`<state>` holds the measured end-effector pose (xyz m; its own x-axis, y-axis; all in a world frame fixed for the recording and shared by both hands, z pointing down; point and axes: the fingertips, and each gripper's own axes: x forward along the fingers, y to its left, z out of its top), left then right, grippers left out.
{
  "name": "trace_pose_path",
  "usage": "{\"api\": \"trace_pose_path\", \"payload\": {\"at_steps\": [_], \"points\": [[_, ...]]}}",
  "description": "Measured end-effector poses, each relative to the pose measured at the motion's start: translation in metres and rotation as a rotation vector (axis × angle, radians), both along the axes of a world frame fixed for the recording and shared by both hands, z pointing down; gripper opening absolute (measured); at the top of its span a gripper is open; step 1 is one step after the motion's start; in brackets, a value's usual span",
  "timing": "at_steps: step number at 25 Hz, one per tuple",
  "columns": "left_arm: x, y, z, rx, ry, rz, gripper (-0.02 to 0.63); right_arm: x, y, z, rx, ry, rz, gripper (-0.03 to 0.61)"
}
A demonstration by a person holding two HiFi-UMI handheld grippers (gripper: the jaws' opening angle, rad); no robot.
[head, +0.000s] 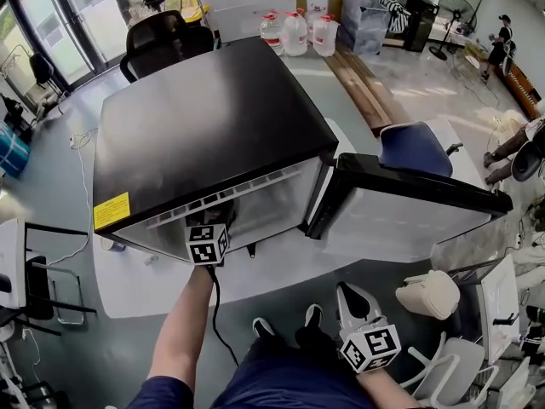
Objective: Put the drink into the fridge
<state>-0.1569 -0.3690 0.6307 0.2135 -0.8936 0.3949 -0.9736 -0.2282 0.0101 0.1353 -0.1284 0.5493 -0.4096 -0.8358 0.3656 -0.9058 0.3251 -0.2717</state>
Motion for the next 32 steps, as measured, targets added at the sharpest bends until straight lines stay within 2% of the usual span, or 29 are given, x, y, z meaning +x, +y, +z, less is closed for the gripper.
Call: {"api": "trace_pose_path", "payload": {"at_steps": [7, 17, 24, 28, 31, 32], "points": [[0.004, 0.002, 0.004, -0.031, -0.016, 0.028, 0.314, -0.009, -0.003, -0.002, -0.004, -0.009, -0.036, 0.004], [0.0, 0.032, -0.015, -0.003, 0.006, 0.003, 0.318, -0.023, -0.012, -0.007, 0.0, -0.025, -0.111, 0.004], [-0.002, 0.071, -0.053, 0.077, 0.052, -0.031, 0.316, -0.034, -0.033, -0.016, 0.036, -0.039, -0.172, 0.003], [0.005, 0.1, -0.072, 0.1, 0.115, -0.033, 0.314, -0.04, -0.043, -0.019, 0.033, -0.022, -0.206, 0.003], [0.015, 0.124, -0.088, 0.124, 0.216, -0.032, 0.302, -0.044, -0.049, -0.022, 0.039, -0.036, -0.229, 0.003], [0.019, 0.133, -0.093, 0.132, 0.245, -0.031, 0.277, -0.047, -0.05, -0.023, 0.044, -0.043, -0.24, 0.003]]}}
